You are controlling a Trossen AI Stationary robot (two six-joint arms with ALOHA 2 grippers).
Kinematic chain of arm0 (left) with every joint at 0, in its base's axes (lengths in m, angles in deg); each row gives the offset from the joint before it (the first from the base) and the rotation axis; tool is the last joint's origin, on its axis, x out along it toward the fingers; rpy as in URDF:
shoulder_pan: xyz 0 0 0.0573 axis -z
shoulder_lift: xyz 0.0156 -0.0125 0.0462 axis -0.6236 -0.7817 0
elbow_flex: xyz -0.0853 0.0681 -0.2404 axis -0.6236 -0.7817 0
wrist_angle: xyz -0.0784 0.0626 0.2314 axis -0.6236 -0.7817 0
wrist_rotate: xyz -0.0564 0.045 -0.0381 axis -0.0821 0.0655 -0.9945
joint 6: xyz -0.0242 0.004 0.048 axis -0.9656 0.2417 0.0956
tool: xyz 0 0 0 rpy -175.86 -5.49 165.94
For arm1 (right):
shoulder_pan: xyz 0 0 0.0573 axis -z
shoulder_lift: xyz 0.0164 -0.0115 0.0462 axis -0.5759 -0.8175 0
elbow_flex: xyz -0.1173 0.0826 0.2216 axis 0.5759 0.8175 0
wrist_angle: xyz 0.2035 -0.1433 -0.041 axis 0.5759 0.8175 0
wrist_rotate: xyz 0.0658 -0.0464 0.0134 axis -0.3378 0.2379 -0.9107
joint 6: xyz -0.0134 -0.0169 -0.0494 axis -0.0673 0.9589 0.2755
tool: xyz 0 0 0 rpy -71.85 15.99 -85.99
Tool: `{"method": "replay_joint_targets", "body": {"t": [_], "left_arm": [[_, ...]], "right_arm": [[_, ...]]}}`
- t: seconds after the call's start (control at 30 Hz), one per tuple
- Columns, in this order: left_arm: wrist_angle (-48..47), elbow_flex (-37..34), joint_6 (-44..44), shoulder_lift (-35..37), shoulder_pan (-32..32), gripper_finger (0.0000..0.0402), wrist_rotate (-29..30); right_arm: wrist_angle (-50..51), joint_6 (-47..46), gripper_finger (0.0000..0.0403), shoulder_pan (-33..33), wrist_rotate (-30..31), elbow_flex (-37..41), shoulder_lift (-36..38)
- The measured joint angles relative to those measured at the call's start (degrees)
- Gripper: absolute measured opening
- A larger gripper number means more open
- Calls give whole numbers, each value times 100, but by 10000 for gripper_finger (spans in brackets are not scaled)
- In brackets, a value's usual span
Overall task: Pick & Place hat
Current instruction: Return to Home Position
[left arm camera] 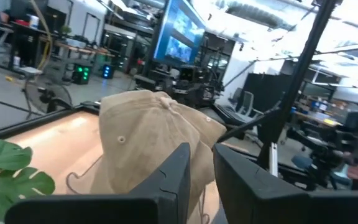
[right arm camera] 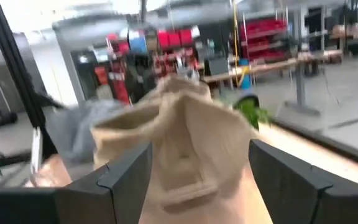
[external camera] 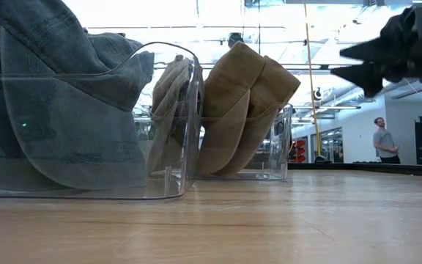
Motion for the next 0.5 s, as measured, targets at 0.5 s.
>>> {"method": "replay_joint_targets", "body": {"t": [0.5], "left_arm": [[-700,9,337,0,-402,77,-394]], "right_arm": [[2732,-218,254,55,1106,-933,12]]}}
